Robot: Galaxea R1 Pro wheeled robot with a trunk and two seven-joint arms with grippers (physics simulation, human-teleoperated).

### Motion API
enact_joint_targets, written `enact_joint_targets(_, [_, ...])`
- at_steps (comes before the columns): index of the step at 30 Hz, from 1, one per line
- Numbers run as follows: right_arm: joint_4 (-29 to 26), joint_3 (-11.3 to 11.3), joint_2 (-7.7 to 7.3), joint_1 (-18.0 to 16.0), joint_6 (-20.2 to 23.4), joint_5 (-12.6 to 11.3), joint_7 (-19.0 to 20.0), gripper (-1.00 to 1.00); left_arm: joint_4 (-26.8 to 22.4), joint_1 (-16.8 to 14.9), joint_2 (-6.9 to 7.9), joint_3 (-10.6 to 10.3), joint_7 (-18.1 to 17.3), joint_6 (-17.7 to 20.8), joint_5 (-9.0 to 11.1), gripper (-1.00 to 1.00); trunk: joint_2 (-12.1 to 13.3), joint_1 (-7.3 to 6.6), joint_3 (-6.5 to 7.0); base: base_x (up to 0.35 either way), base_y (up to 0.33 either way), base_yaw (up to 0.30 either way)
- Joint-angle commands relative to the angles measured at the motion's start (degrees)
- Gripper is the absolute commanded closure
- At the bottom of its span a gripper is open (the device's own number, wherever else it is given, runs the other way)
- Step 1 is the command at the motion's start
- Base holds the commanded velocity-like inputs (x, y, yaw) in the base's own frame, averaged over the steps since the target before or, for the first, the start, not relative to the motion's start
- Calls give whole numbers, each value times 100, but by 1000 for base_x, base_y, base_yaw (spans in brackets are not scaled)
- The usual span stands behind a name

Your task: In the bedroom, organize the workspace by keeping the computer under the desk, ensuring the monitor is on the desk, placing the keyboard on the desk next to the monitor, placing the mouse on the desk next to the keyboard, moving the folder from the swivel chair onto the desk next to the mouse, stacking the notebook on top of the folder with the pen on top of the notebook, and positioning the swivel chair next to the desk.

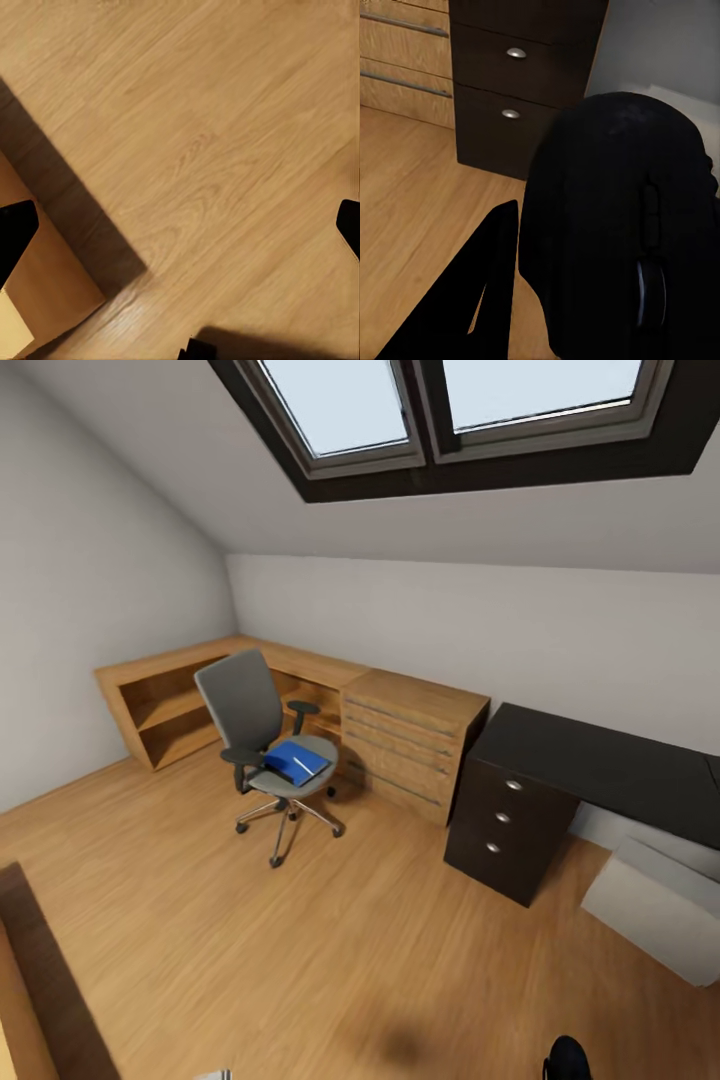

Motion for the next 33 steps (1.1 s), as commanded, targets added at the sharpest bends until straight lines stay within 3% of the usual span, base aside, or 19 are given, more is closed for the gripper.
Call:
enact_joint_targets(1, [3,34,-3,-4,-11,-9,-26,100,-5,-4,3,-49,34,0,25,-100,-4,4,-6,328,-42,0])
enact_joint_targets(24, [-9,23,5,-4,-11,-24,-28,100,-5,-5,3,-48,32,-9,27,-100,-4,4,154,325,-74,0])
enact_joint_targets(33, [-14,22,5,-4,-11,-37,-28,100,-5,-5,3,-41,39,-36,27,-100,-4,4,234,73,-30,0])
